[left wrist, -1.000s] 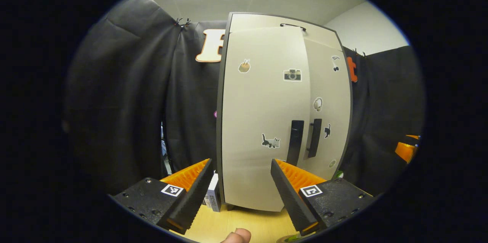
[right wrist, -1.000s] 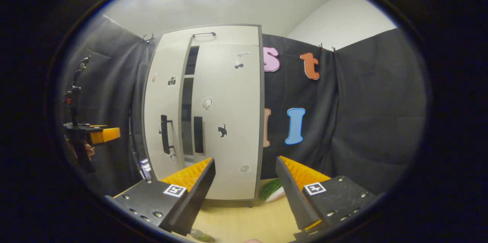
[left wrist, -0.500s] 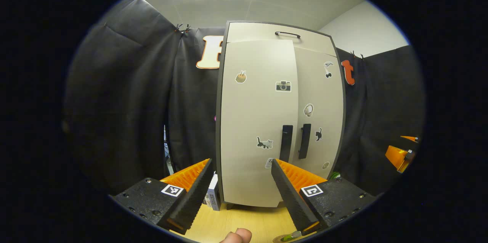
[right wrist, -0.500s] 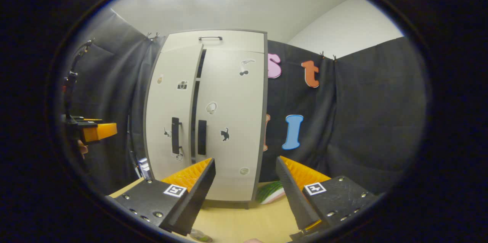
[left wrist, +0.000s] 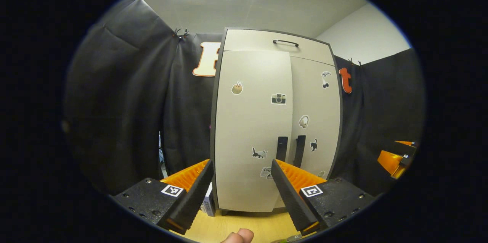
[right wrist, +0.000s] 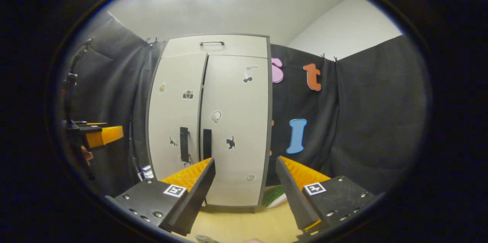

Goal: Grasp the bottle in the cabinet with the left hand and place it on the coaster, then close the right door with the right hand and the left door with the left hand.

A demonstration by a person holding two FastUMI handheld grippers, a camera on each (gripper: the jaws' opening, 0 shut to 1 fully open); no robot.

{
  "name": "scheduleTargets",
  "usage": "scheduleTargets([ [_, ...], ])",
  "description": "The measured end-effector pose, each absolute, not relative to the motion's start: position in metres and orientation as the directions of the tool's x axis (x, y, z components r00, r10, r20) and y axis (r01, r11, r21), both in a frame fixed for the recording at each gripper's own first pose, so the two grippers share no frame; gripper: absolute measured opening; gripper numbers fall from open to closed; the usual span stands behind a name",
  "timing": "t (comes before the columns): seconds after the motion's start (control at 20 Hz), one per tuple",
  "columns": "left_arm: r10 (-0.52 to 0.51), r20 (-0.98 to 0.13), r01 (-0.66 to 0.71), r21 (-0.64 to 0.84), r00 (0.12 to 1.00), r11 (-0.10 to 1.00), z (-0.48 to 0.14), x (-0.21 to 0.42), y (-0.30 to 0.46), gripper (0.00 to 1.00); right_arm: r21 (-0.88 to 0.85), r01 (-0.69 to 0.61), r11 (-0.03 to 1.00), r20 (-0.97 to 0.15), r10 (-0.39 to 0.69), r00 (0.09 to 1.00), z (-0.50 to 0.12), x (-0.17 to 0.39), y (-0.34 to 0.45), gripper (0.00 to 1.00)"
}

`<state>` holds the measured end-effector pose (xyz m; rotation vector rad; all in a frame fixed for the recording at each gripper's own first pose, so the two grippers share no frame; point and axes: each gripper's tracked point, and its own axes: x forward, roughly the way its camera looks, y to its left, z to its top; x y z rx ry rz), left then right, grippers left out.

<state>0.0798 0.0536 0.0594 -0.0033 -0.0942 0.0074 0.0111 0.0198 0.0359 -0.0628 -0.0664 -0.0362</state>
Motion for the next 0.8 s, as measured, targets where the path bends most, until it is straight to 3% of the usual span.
scheduleTargets([
  [0.3, -0.021, 0.118, 0.024, -0.025, 0.993, 0.999, 0.068, 0.103, 0.057, 0.96, -0.027, -0.016, 1.0, 0.099, 0.019, 0.995, 0.042, 0.021, 0.048, 0.96],
  [0.65, -0.124, 0.09, 0.126, -0.018, 0.988, 0.992, 0.051, 0.127, 0.053, 0.99, -0.051, 0.066, 0.997, 0.092, -0.061, 0.994, 0.034, 0.036, 0.058, 0.96],
  [0.8, -0.147, 0.072, 0.149, -0.026, 0.987, 0.989, 0.047, 0.129, 0.052, 0.96, -0.05, 0.061, 0.997, 0.082, -0.057, 0.995, 0.032, 0.037, 0.067, 0.96],
])
